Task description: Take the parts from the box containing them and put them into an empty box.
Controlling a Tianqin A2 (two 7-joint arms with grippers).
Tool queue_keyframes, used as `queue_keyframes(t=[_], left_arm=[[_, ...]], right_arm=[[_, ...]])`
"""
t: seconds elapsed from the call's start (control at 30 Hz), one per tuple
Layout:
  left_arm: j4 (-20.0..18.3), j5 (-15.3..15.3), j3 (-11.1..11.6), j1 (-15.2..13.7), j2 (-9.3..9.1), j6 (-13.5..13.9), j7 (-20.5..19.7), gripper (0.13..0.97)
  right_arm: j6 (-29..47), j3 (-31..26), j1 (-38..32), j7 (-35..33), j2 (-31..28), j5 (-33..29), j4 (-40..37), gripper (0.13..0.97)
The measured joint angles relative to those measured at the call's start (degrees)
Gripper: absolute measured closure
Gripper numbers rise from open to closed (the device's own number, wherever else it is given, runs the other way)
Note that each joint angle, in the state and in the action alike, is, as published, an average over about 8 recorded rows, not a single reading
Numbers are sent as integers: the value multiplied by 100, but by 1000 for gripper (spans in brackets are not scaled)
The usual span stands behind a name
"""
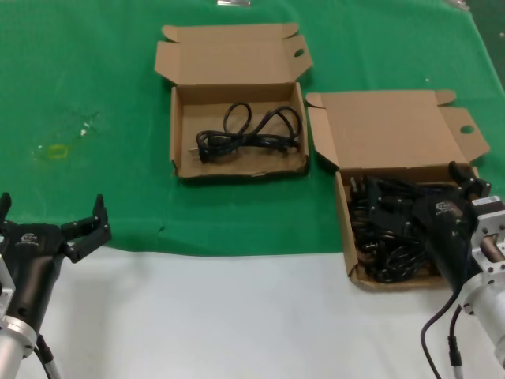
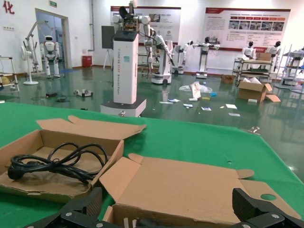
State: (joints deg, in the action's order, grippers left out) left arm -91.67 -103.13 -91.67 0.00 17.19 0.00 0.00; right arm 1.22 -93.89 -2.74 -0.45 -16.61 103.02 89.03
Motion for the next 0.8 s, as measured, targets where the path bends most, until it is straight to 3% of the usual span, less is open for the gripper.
queue_keyframes(t=[0.8], left_arm=[[0, 0, 0, 0, 0, 0, 0, 132]], right_arm=[[0, 0, 0, 0, 0, 0, 0, 129]])
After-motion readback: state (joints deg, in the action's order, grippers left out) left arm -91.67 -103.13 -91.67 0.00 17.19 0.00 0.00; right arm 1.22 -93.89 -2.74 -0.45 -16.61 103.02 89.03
